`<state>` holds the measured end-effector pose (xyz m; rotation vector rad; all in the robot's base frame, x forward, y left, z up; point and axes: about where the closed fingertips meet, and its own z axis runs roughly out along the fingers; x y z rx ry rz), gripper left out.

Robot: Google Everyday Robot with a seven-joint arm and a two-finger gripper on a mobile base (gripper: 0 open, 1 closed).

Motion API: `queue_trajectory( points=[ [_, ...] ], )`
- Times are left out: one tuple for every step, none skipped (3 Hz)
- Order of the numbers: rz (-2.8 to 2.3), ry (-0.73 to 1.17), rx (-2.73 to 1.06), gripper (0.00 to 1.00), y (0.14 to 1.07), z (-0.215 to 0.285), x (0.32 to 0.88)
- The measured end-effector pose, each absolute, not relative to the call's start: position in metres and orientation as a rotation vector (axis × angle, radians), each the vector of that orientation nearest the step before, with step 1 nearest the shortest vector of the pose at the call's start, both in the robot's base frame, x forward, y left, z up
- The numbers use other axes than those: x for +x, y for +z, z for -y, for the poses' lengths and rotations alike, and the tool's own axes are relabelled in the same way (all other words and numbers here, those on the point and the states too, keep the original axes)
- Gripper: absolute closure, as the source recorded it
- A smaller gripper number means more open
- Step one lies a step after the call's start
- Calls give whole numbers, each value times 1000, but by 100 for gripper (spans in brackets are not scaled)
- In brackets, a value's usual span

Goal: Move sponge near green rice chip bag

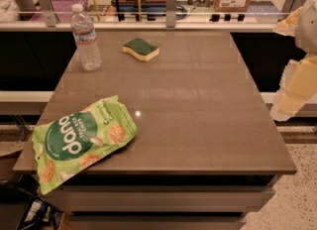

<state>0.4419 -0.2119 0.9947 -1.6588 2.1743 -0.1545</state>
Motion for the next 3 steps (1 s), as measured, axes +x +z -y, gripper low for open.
queue_trajectory(
  points=[
    [-2152,-133,-1565,0,993,213,455],
    [-2091,-110,-1434,0,997,210,474],
    [-2033,-76,-1289,0,1002,211,497]
  ],
)
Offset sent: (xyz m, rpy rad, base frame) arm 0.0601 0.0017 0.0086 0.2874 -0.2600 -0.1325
